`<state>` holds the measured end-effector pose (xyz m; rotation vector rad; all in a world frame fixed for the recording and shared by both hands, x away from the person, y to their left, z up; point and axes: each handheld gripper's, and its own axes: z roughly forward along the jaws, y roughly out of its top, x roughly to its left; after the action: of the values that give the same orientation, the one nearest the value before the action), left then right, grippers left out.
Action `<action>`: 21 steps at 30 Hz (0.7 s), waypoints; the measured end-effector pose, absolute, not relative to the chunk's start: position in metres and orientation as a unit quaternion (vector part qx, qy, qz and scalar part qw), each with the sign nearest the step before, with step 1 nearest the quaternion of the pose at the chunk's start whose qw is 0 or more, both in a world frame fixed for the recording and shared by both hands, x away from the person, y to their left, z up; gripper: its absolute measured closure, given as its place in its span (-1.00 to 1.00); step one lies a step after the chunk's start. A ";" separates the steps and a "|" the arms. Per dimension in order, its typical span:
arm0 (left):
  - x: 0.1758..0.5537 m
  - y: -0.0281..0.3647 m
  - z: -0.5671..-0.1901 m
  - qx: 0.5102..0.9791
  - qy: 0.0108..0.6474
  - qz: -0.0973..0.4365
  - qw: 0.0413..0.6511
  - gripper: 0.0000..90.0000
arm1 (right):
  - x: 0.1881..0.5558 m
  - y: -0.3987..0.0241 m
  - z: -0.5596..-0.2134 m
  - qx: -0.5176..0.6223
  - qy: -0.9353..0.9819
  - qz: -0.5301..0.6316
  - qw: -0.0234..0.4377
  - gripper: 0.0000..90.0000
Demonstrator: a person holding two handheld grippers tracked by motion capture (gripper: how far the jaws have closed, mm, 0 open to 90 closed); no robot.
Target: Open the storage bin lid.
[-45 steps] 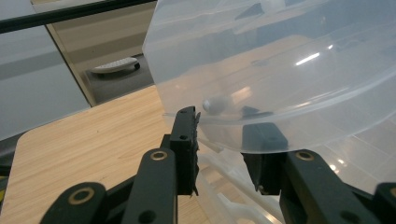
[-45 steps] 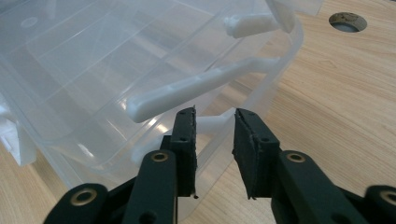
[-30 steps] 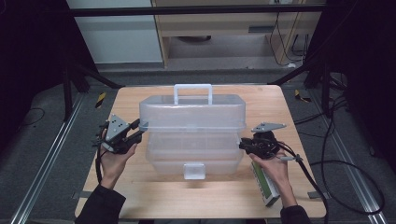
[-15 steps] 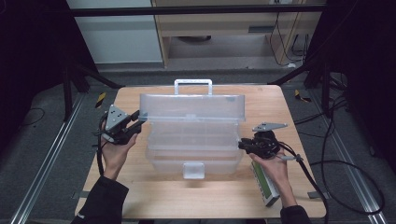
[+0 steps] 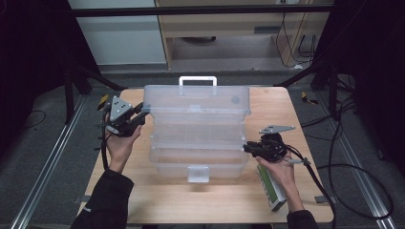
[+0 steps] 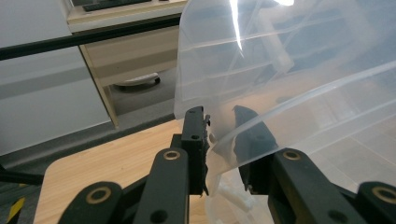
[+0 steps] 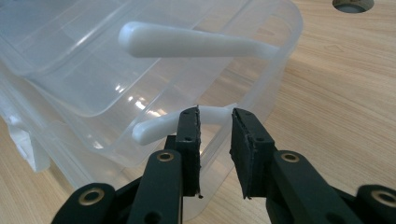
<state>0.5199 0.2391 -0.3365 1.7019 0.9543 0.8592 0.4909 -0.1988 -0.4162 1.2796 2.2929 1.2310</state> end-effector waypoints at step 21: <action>0.543 0.234 -0.323 0.693 0.407 0.352 0.479 0.66 | 0.491 -0.200 -0.416 0.441 0.785 0.419 0.121 0.64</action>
<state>0.5432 0.2344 -0.3230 1.6919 0.9927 0.8600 0.4914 -0.1996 -0.4160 1.2865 2.2910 1.2234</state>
